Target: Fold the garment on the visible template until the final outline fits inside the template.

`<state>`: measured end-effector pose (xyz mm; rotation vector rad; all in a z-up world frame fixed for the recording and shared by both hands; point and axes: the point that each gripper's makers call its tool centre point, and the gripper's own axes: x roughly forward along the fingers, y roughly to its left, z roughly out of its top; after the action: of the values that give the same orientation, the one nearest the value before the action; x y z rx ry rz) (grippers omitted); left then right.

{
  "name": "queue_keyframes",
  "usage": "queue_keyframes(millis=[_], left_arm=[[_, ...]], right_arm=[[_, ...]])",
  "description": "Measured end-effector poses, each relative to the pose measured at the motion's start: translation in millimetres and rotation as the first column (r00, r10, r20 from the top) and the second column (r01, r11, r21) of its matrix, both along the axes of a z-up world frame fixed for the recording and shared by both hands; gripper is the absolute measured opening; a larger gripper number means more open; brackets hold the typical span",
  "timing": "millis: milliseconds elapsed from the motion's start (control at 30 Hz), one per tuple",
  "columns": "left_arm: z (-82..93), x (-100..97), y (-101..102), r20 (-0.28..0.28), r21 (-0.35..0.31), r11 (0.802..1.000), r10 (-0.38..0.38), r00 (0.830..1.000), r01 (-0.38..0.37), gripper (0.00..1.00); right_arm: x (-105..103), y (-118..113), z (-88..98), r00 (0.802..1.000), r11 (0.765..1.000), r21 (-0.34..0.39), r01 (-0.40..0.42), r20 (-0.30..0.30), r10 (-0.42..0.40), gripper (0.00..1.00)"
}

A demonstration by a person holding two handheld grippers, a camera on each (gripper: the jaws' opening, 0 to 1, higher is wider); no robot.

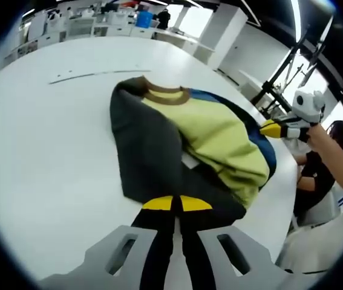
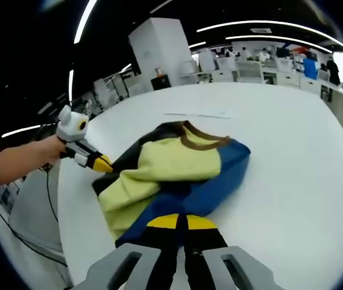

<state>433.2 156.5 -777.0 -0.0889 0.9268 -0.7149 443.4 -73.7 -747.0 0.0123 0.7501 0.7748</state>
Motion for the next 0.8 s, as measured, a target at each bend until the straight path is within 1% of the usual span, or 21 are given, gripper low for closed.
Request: queue_keyframes(millis=[300, 500, 800], left_arm=[[6.6, 6.5, 19.2, 0.012, 0.014, 0.999, 0.030, 0.999, -0.030, 0.00], [10.1, 7.6, 32.4, 0.020, 0.024, 0.998, 0.052, 0.998, -0.053, 0.00], [13.7, 9.9, 59.1, 0.020, 0.038, 0.994, 0.104, 0.994, -0.105, 0.00]], right_arm=[[11.7, -24.7, 2.0, 0.999, 0.998, -0.042, 0.036, 0.013, -0.036, 0.00], [19.1, -43.3, 0.8, 0.998, 0.995, -0.069, 0.067, 0.011, -0.066, 0.00], [33.1, -65.9, -0.8, 0.995, 0.988, -0.125, 0.095, 0.010, -0.095, 0.00]])
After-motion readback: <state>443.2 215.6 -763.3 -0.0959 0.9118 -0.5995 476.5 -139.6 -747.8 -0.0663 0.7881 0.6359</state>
